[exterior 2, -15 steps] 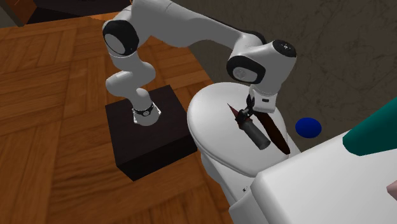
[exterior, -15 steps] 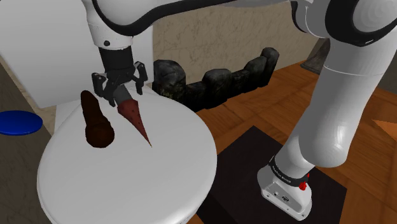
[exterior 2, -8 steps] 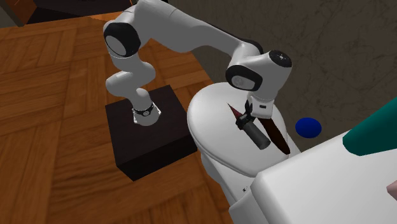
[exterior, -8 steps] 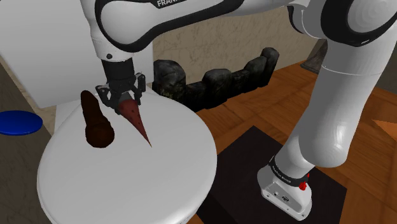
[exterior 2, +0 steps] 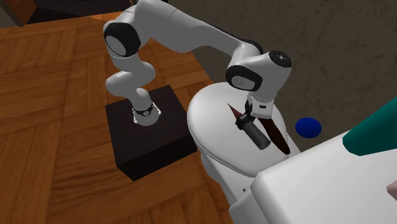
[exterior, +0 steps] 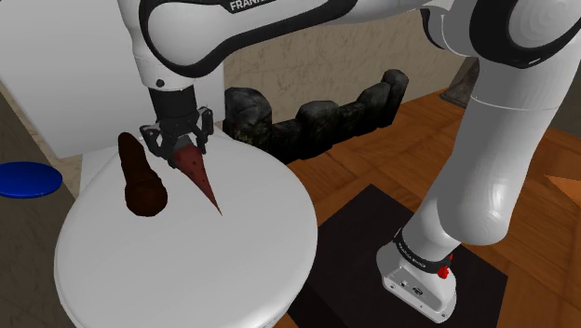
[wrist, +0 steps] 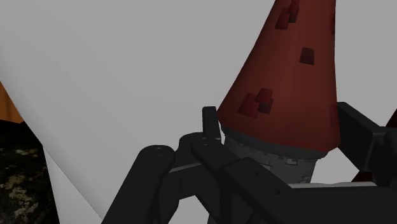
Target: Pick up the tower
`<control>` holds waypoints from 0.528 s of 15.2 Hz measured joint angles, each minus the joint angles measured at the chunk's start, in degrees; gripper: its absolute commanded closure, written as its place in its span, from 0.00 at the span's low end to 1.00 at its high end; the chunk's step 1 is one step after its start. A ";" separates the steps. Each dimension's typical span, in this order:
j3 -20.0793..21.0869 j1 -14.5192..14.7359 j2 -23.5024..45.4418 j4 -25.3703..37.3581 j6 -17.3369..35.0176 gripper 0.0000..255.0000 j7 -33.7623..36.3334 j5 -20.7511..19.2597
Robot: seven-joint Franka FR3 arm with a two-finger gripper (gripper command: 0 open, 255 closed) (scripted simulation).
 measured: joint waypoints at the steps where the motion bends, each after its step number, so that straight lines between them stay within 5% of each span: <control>1: -0.01 -0.02 0.04 0.07 -0.04 1.00 -0.06 0.01; 8: 0.18 0.01 -0.70 3.76 -4.40 1.00 -0.28 0.46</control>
